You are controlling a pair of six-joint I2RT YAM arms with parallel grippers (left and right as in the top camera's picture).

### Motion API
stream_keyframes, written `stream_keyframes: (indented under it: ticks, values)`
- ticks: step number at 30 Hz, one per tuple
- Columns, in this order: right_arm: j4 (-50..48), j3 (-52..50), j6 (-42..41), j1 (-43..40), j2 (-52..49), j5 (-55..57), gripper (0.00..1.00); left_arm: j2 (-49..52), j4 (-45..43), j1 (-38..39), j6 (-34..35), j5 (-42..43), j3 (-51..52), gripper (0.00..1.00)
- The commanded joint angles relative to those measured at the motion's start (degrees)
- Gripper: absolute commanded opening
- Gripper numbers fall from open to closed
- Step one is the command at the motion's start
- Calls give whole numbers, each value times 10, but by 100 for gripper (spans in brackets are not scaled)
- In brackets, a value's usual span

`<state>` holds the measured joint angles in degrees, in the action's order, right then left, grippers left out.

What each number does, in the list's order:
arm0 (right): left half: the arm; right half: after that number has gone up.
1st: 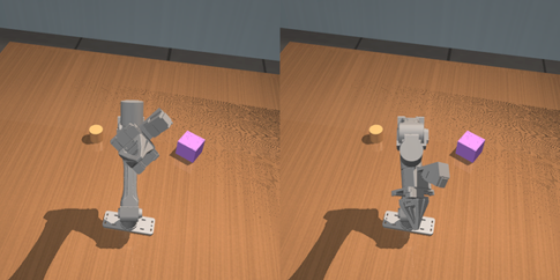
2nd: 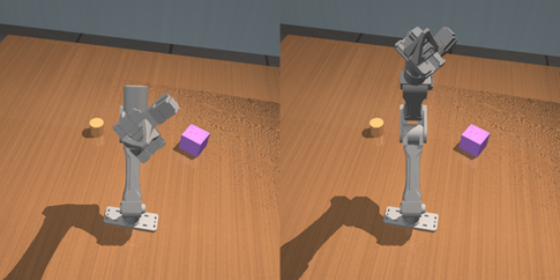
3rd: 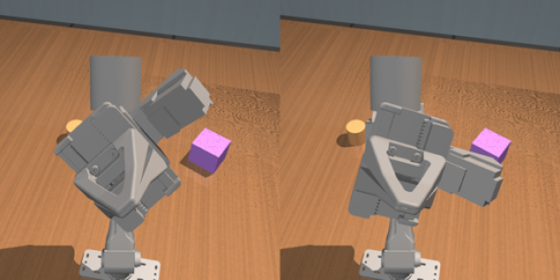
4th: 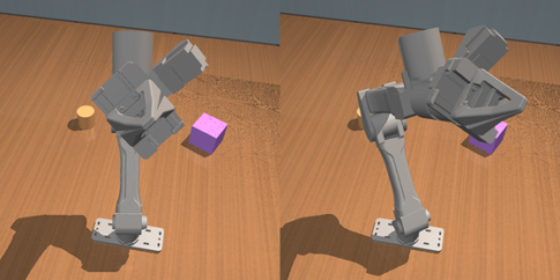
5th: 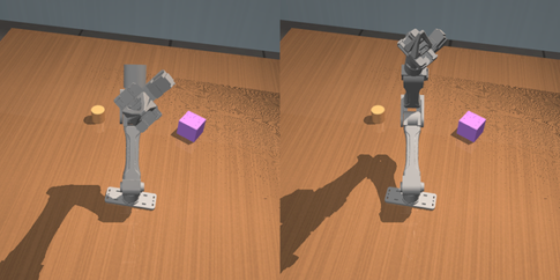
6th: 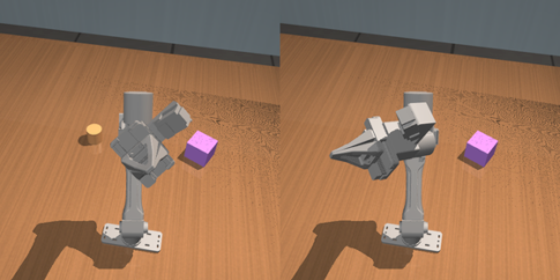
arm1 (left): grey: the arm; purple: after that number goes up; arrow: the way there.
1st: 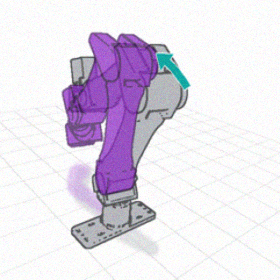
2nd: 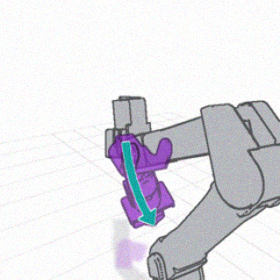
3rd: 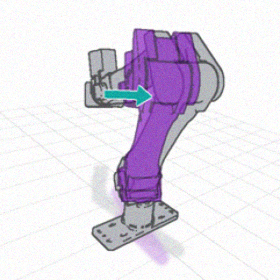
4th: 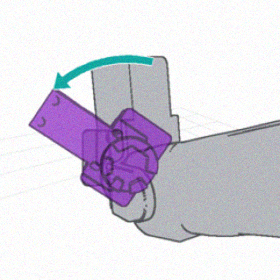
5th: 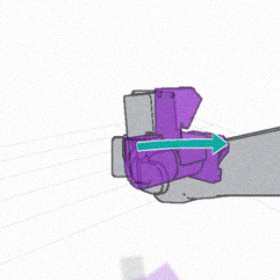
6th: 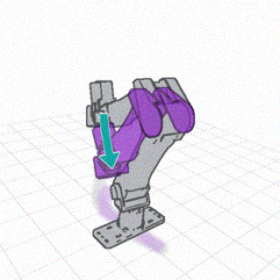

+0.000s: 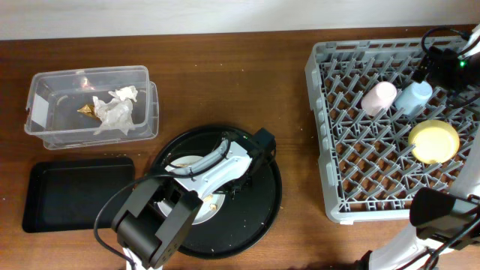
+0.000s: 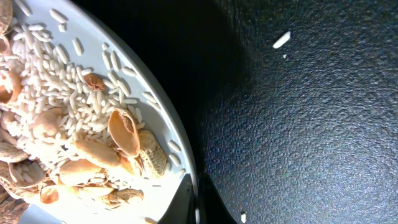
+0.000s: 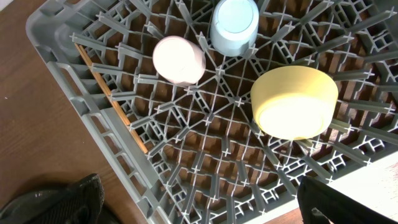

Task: Sort waste into correct bins and load items into the dishwasher rack
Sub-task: 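Grasp the white plate rim with the left gripper, then lift the plate and carry it left over the black rectangular tray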

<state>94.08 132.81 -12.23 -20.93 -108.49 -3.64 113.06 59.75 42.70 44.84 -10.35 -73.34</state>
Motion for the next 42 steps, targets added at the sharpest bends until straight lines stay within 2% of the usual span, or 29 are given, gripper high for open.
stream_keyframes:
  ticks: [1,32,38,42]
  values:
    - [0,1,-3,-2,1,9,98,6,6,1,7,2,2,1]
    - [0,1,-3,-2,1,9,98,6,137,0,8,-82,-104,1]
    - [0,1,-3,-2,1,9,98,6,189,-3,8,-94,-169,1]
    - [0,1,-3,-2,1,9,98,6,223,-37,8,-94,-227,1]
